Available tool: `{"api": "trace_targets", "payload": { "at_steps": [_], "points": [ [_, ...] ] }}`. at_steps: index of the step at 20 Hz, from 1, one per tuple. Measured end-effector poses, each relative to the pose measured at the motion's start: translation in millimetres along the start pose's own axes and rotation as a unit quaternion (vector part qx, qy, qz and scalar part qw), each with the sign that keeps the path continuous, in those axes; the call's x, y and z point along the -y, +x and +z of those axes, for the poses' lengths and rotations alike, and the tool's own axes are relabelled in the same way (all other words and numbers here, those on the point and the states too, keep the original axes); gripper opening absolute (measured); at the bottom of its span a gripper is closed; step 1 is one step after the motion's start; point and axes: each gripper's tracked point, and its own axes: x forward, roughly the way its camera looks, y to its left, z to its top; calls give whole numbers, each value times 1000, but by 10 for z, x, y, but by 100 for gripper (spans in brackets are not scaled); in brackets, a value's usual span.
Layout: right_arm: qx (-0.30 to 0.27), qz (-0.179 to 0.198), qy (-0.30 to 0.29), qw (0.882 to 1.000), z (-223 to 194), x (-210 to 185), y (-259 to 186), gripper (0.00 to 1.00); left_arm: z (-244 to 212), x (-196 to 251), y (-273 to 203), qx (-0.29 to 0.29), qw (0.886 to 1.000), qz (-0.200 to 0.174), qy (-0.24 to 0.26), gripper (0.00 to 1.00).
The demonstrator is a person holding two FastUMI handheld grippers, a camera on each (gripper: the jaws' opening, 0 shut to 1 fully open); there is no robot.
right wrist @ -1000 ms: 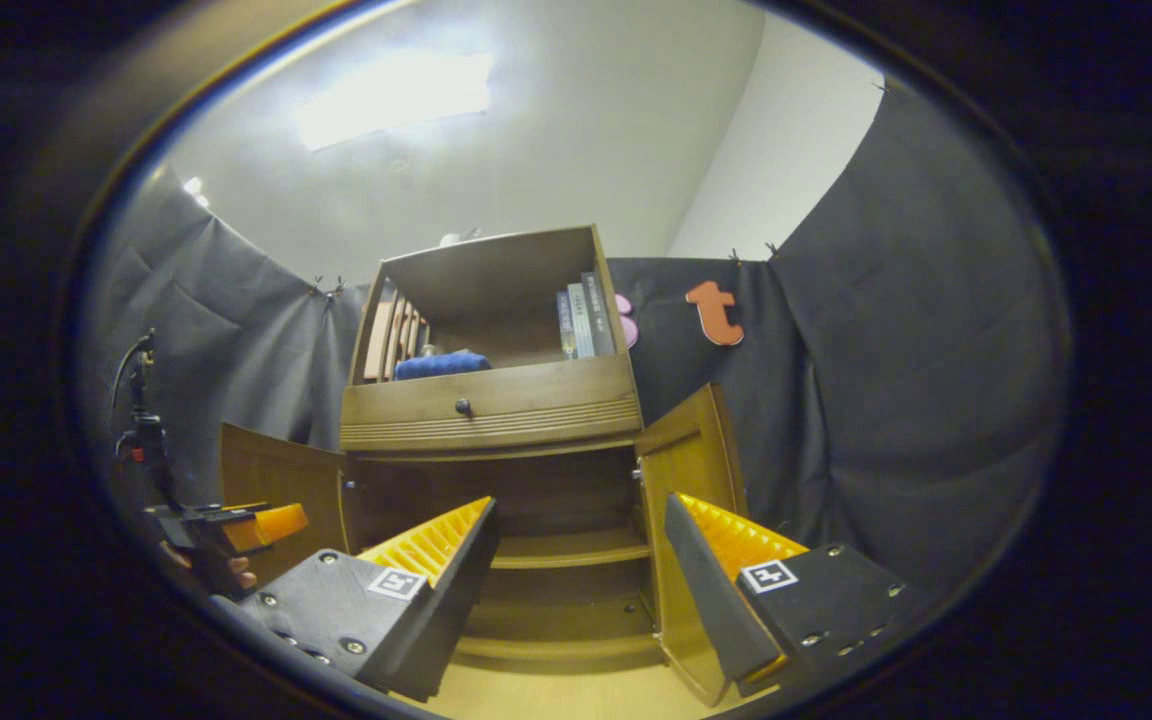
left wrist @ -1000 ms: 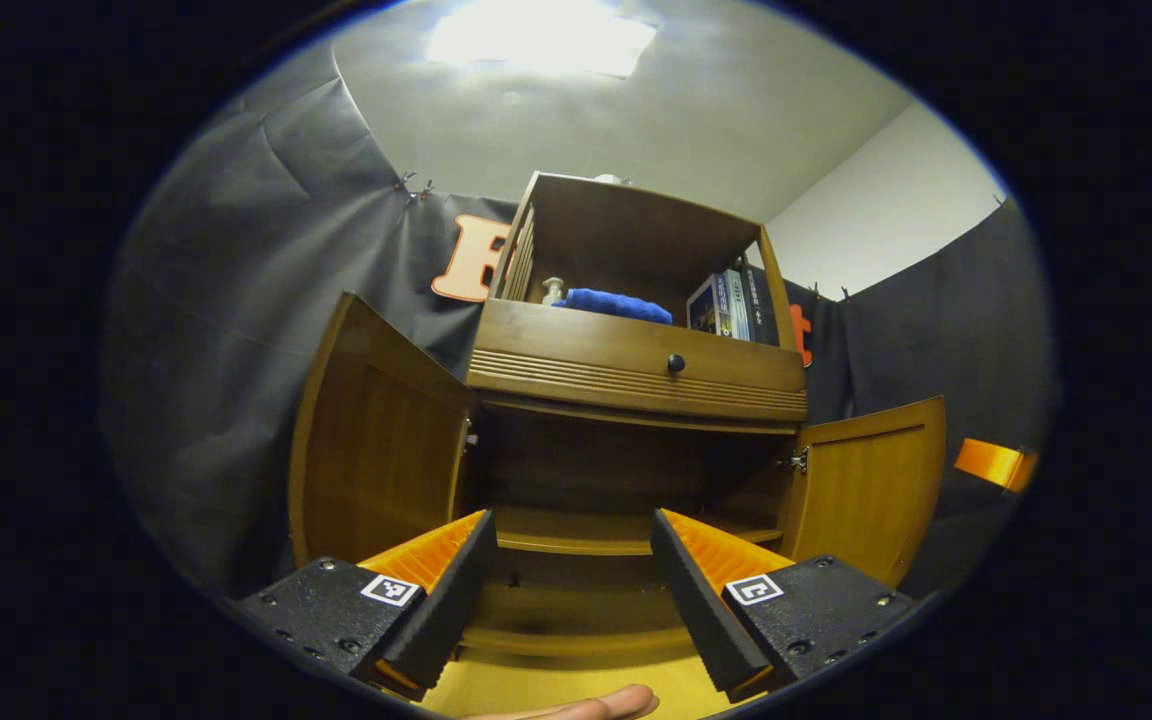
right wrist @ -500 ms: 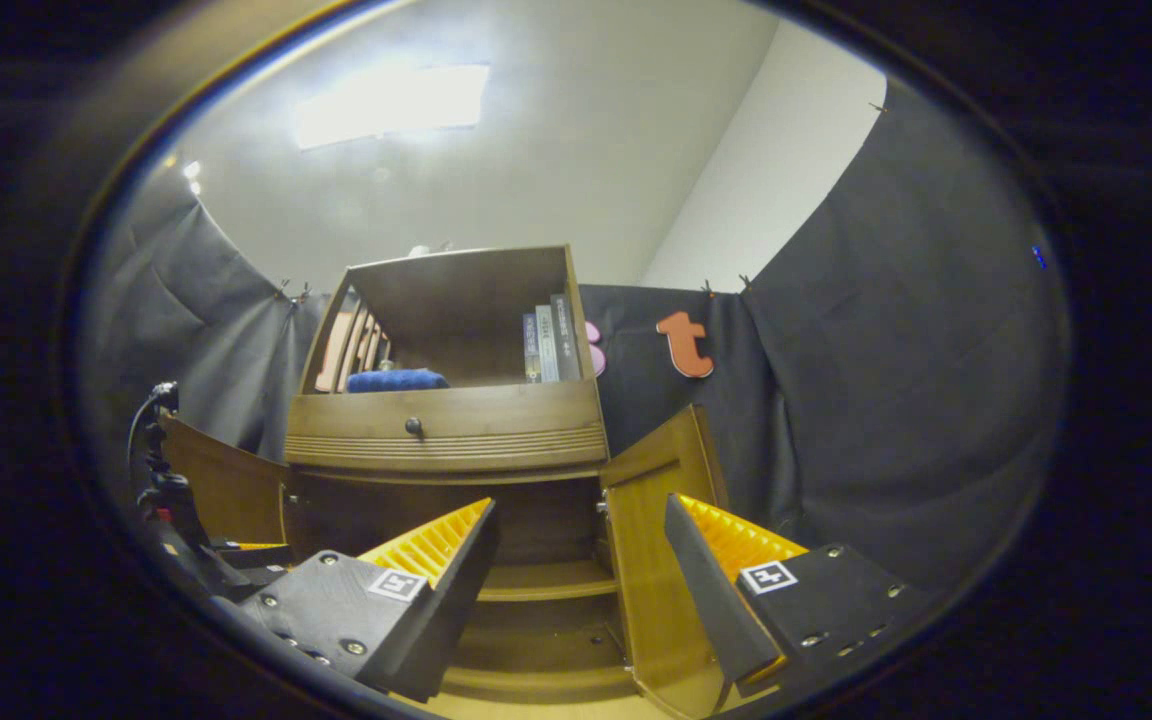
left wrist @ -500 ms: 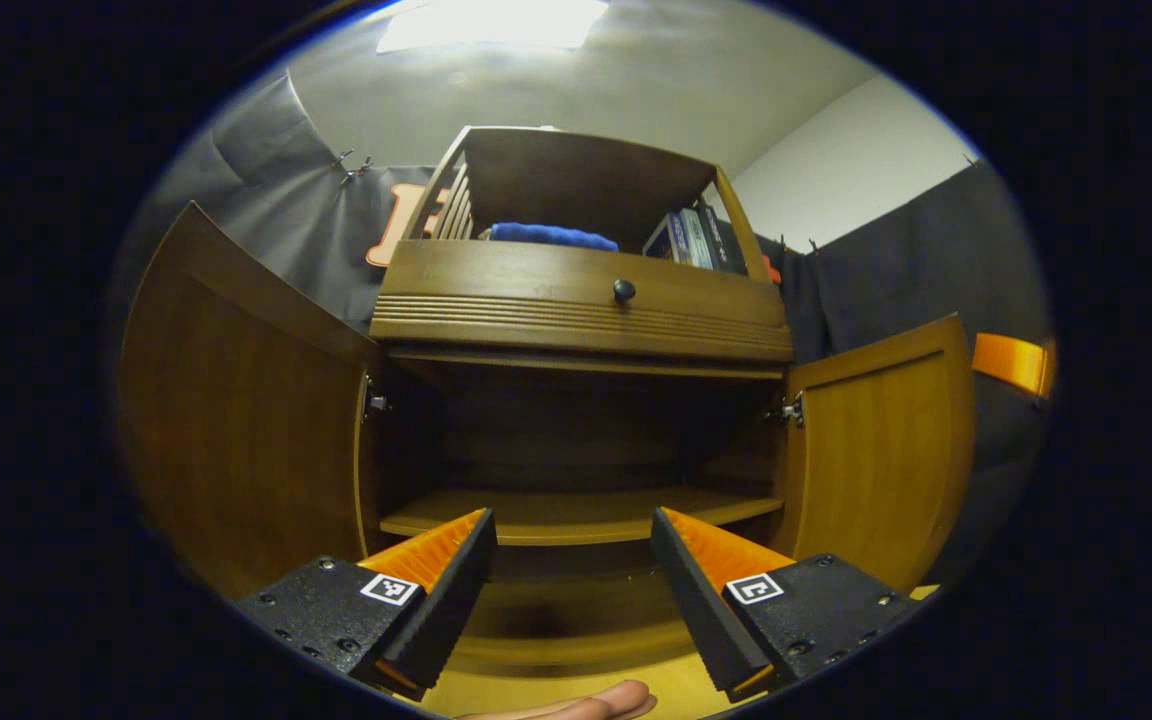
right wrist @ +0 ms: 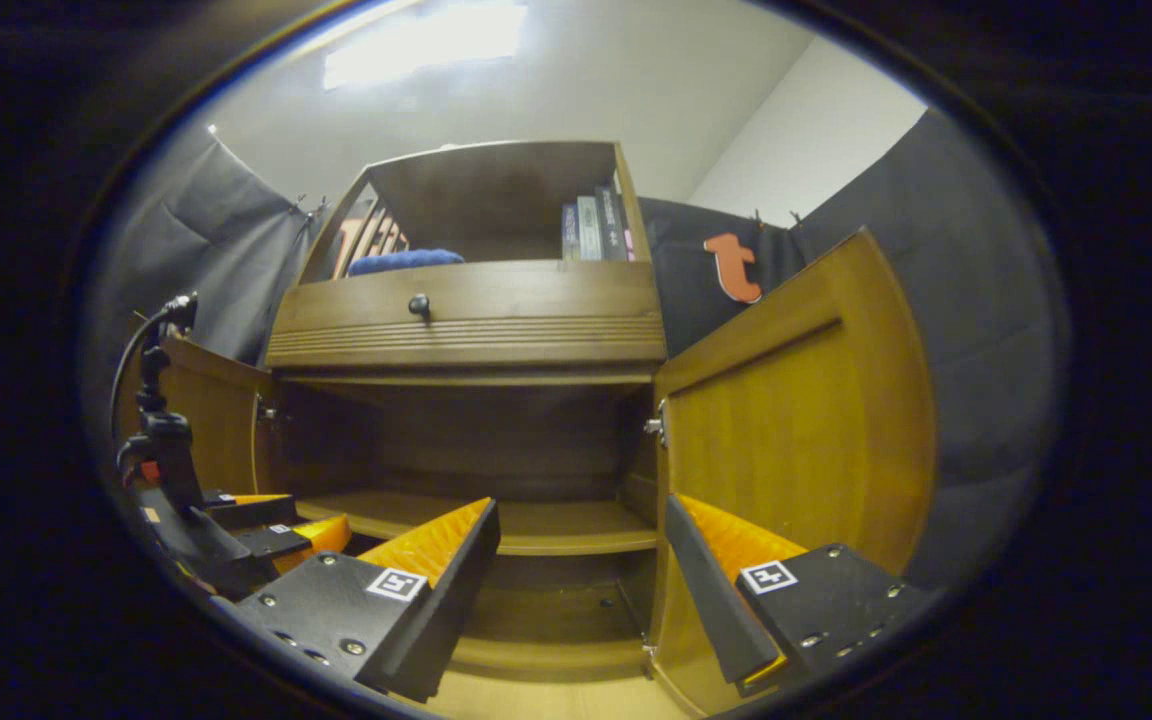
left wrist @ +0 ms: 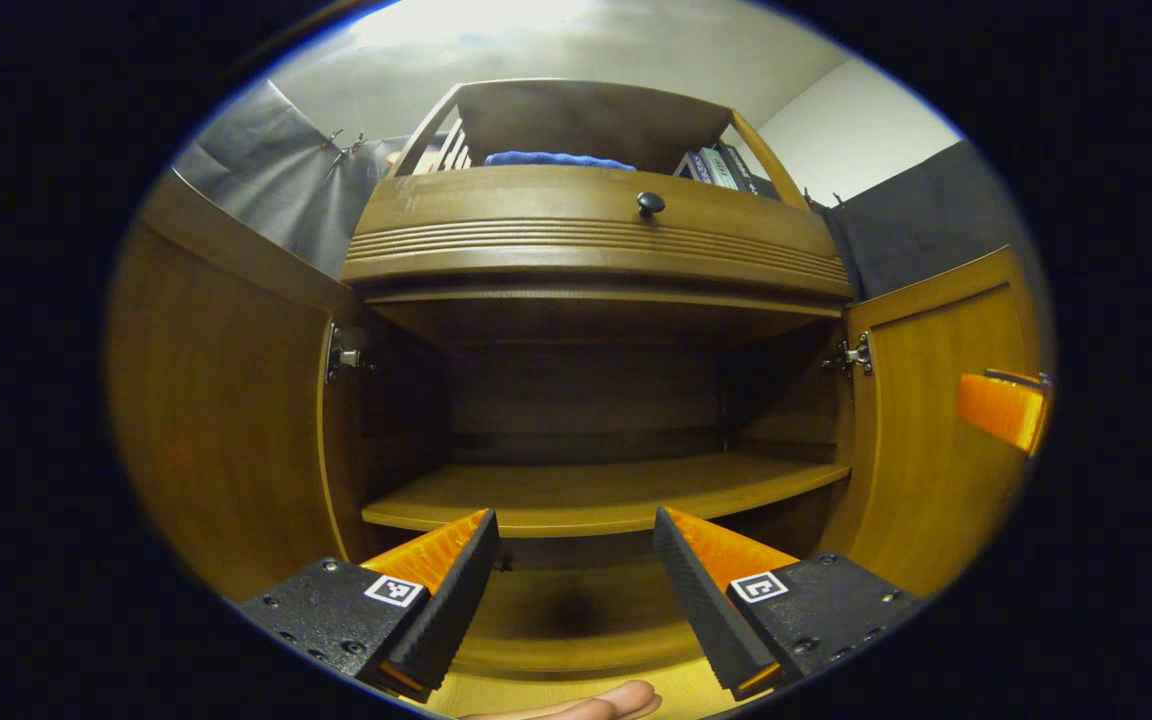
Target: Open the right door of the double-door shoe cabinet with the right hand, and open the left door with the left hand.
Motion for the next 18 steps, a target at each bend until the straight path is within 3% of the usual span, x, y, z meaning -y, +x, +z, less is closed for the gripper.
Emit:
{"api": "trace_targets", "payload": {
  "at_steps": [2, 4, 7, 9, 12, 13, 14, 16, 17, 18],
  "points": [
    [-16, 5, 2, 1000, -170, -54, 155, 98, -47, -74, 56, -6, 1000, 6, -5, 96],
    [-34, 14, 2, 999, -334, -143, 297, 94, -117, -253, 159, -15, 999, 35, -19, 97],
    [-59, 26, 3, 998, -580, -287, 489, 94, -253, -299, 242, -37, 998, 38, -21, 92],
    [-73, 34, -1, 997, -701, -401, 570, 98, -309, -354, 283, -44, 998, 44, -11, 96],
    [-84, 51, -4, 995, -751, -568, 578, 98, -291, -387, 272, -42, 998, 44, 12, 92],
    [-84, 54, -9, 995, -749, -605, 563, 94, -269, -394, 251, -40, 998, 45, 10, 92],
    [-85, 56, -16, 995, -751, -628, 541, 94, -253, -405, 229, -39, 998, 45, 7, 95],
    [-87, 60, -25, 994, -755, -668, 474, 93, -218, -460, 155, -42, 997, 59, -1, 92],
    [-89, 64, -27, 994, -767, -685, 442, 98, -202, -476, 117, -44, 997, 65, 0, 92],
    [-92, 67, -29, 993, -782, -705, 407, 94, -173, -476, 75, -42, 997, 67, 1, 92]
  ]
}}
